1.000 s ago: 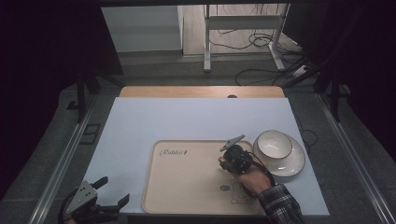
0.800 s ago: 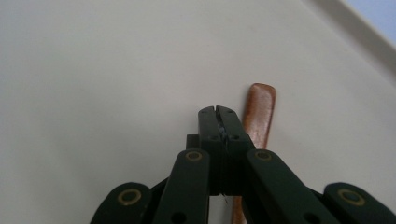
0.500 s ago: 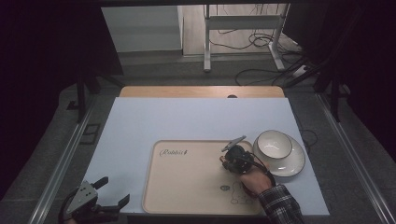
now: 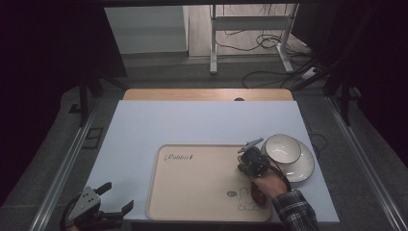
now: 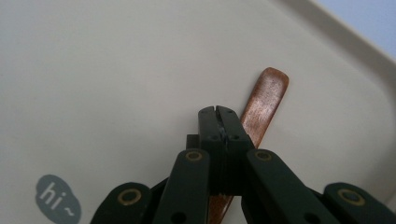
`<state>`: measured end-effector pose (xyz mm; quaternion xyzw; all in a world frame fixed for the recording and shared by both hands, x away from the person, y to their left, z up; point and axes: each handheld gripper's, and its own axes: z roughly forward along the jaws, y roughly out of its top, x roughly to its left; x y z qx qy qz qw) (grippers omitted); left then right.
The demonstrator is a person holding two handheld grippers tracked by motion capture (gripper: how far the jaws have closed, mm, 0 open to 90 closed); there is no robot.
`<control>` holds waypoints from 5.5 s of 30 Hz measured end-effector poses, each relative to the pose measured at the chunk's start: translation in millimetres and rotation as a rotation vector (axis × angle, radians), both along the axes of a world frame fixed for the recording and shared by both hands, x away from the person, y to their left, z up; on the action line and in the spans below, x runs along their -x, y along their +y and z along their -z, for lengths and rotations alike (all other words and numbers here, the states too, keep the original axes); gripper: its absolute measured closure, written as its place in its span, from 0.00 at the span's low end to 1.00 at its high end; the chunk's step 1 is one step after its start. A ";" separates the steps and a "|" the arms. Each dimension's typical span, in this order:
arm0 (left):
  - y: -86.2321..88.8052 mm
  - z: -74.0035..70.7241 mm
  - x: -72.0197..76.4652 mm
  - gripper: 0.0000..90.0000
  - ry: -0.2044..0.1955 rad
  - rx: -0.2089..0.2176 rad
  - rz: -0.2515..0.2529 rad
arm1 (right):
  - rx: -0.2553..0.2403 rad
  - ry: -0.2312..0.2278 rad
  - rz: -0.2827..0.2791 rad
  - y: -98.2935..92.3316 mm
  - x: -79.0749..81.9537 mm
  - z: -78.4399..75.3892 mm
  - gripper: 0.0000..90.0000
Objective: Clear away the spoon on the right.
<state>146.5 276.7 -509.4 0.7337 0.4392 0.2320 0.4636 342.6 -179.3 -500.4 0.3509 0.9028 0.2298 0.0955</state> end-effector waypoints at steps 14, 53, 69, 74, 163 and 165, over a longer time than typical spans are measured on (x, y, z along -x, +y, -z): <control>0.1 0.0 -0.1 0.01 0.002 0.001 0.002 | 0.000 -0.019 0.077 -19.9 -2.6 -2.6 1.00; 0.0 0.0 -0.3 0.01 0.002 0.000 0.005 | -0.076 -0.109 0.043 -20.0 15.5 -27.4 0.78; 0.1 0.0 -0.3 0.01 0.003 0.001 0.004 | -0.123 -0.140 0.049 -27.7 29.2 -38.6 0.66; 0.0 0.0 -0.3 0.01 0.002 0.000 0.005 | -0.138 -0.153 0.055 -31.1 34.1 -40.3 0.63; -0.4 0.0 0.6 0.01 -0.004 0.000 0.002 | -0.262 -0.375 0.163 -114.6 126.9 -9.3 0.00; -0.9 -0.2 0.3 0.01 -0.005 -0.003 0.004 | -0.264 -0.375 0.169 -115.0 126.4 -8.7 0.00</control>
